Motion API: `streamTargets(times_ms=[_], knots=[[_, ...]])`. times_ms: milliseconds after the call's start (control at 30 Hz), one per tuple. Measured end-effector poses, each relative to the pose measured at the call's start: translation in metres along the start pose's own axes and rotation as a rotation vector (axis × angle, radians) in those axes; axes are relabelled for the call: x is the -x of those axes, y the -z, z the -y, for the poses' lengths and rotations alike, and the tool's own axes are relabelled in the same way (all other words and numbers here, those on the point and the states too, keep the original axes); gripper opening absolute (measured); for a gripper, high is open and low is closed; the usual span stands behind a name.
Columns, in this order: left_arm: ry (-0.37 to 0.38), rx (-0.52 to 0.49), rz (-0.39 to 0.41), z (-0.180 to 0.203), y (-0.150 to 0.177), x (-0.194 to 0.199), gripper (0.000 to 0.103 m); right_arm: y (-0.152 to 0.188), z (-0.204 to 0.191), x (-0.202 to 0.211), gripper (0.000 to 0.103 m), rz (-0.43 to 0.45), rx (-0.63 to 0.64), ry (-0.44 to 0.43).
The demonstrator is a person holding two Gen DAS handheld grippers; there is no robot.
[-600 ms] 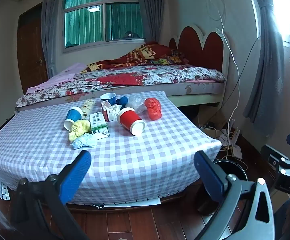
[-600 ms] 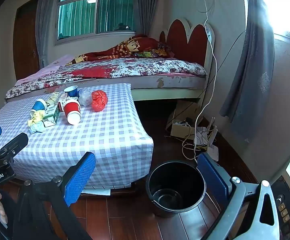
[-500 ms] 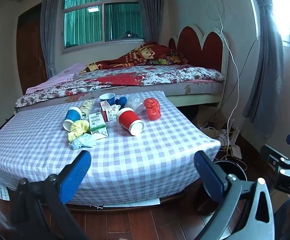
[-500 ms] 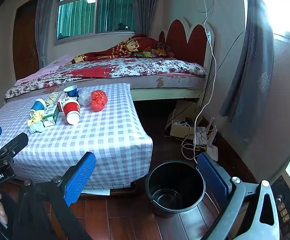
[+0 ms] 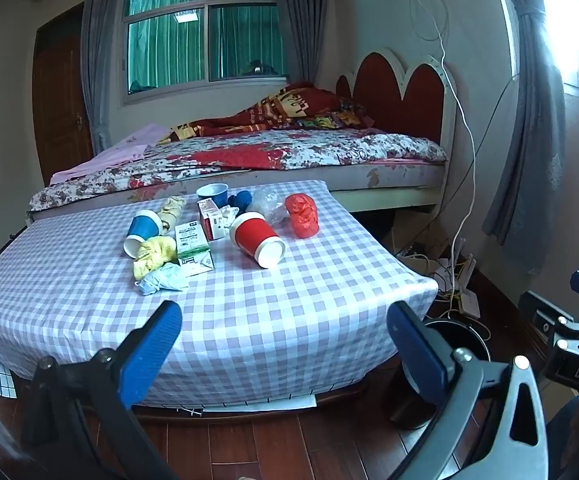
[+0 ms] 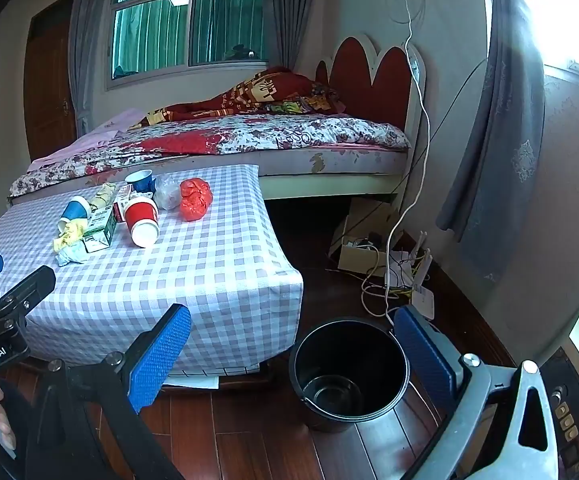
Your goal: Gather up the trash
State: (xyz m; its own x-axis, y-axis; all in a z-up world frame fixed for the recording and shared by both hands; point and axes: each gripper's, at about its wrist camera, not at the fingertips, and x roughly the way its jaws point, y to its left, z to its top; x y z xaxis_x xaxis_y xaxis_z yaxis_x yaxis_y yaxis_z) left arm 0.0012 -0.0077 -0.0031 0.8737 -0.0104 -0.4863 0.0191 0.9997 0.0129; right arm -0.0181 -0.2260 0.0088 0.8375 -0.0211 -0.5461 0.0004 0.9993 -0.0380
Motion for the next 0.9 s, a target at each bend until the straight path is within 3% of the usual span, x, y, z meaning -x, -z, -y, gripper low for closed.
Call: streamTargets(times_ms=[900], knots=[[0.007,0.002,-0.001,0.0025,0.0072,0.0016,0.102,0.0004,0.0024,0.0005,0.102,-0.003,-0.002,0.003]])
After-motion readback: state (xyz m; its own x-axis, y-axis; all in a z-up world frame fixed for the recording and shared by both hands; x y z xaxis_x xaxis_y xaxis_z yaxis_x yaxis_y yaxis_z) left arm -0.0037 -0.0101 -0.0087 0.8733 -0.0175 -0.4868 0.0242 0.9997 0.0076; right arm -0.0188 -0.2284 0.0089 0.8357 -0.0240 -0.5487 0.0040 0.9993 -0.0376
